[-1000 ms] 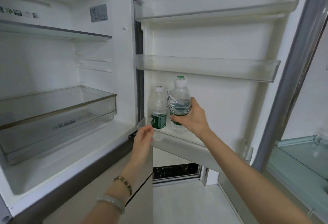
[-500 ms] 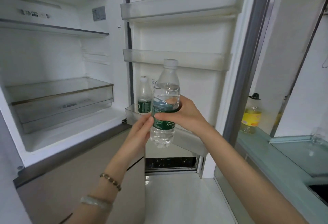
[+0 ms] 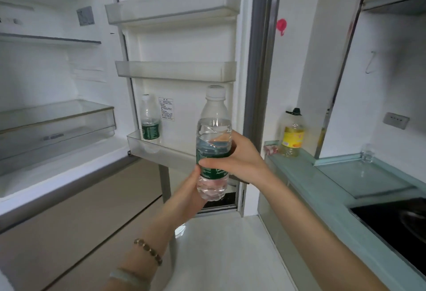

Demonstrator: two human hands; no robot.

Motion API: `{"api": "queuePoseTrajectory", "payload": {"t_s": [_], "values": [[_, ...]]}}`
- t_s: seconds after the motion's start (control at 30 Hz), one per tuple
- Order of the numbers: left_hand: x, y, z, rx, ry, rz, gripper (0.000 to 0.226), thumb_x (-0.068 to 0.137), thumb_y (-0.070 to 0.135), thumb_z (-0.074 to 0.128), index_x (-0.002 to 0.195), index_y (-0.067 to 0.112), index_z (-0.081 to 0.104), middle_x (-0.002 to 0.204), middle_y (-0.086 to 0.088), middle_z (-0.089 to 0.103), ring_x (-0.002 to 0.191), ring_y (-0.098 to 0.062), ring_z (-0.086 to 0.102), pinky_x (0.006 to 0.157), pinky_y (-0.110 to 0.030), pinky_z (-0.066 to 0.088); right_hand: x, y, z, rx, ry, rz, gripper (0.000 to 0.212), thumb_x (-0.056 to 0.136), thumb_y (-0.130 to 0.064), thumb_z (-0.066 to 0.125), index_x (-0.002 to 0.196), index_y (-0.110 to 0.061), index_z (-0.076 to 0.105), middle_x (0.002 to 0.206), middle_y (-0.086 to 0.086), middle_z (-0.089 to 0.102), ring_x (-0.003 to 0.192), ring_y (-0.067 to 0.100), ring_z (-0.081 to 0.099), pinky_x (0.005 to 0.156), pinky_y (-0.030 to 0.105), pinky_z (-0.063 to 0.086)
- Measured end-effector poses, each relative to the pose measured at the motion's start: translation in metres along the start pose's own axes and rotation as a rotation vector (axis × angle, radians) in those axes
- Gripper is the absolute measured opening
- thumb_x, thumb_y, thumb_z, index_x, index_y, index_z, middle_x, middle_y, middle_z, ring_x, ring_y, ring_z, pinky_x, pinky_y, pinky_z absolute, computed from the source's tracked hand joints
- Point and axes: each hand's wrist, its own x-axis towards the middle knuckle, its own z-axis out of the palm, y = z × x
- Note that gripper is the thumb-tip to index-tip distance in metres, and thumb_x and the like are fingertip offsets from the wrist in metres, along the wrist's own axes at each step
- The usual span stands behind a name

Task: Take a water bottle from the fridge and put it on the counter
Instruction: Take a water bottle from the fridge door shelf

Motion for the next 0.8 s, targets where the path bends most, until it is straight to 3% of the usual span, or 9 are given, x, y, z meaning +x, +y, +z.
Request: {"api": "queuePoseTrajectory", "payload": {"t_s": [0.1,0.2,0.27,0.37,0.57,0.7,0.8], "values": [[0.016,-0.015,0.016,-0.156,-0.138,-0.165,0.066,0.094,0.058,0.032,0.147,0.018,0.039,0.149,-0.009,0.047,0.139,-0.024,0.042,0.112,-0.039,0.037,-0.012,0.01,-0.021,-0.024,0.108,0.03,0.064,0.042,-0.046,0.087,0.101,-0.032,0.064,0.093,-0.017,0.073,0.089,-0.005,0.067,0.08,0.022,0.055],[0.033,-0.031,0.033,-0.228,-0.169,-0.282,0.065,0.097,0.056,0.029,0.146,0.016,0.04,0.149,-0.011,0.046,0.14,-0.025,0.041,0.113,-0.038,0.035,-0.027,0.021,-0.044,-0.048,0.199,0.069,0.064,0.045,-0.043,0.088,0.103,-0.028,0.065,0.096,-0.012,0.074,0.093,0.001,0.069,0.085,0.029,0.056],[0.046,-0.043,0.045,-0.262,-0.22,-0.317,0.065,0.098,0.053,0.031,0.145,0.011,0.041,0.148,-0.015,0.047,0.139,-0.028,0.042,0.111,-0.038,0.04,-0.04,0.028,-0.058,-0.063,0.26,0.107,0.063,0.046,-0.042,0.088,0.102,-0.026,0.064,0.096,-0.011,0.074,0.093,0.002,0.069,0.085,0.029,0.055],[0.064,-0.065,0.066,-0.332,-0.222,-0.381,0.059,0.098,0.048,0.042,0.14,0.008,0.048,0.14,-0.018,0.055,0.128,-0.029,0.054,0.095,-0.035,0.053,-0.063,0.036,-0.08,-0.114,0.37,0.154,0.059,0.05,-0.038,0.089,0.101,-0.031,0.061,0.098,-0.01,0.073,0.094,0.001,0.068,0.086,0.029,0.054],[0.092,-0.112,0.135,-0.391,-0.282,-0.574,0.056,0.09,0.043,0.058,0.126,0.001,0.061,0.128,-0.022,0.063,0.121,-0.032,0.061,0.096,-0.041,0.053,-0.107,0.062,-0.136,-0.243,0.538,0.277,0.063,0.056,-0.031,0.09,0.111,-0.02,0.061,0.104,-0.004,0.073,0.1,0.012,0.068,0.092,0.042,0.054],[0.124,-0.141,0.178,-0.424,-0.338,-0.656,0.057,0.083,0.036,0.063,0.123,-0.004,0.061,0.121,-0.023,0.067,0.109,-0.027,0.067,0.075,-0.032,0.06,-0.122,0.091,-0.182,-0.279,0.641,0.369,0.065,0.053,-0.039,0.089,0.109,-0.022,0.062,0.1,-0.007,0.073,0.095,0.007,0.067,0.09,0.038,0.055],[0.162,-0.17,0.203,-0.441,-0.34,-0.708,0.056,0.085,0.031,0.063,0.126,-0.006,0.057,0.123,-0.023,0.066,0.112,-0.027,0.066,0.075,-0.032,0.06,-0.12,0.119,-0.221,-0.304,0.687,0.396,0.064,0.054,-0.037,0.09,0.11,-0.022,0.062,0.1,-0.008,0.073,0.093,0.006,0.068,0.089,0.037,0.055]]}}
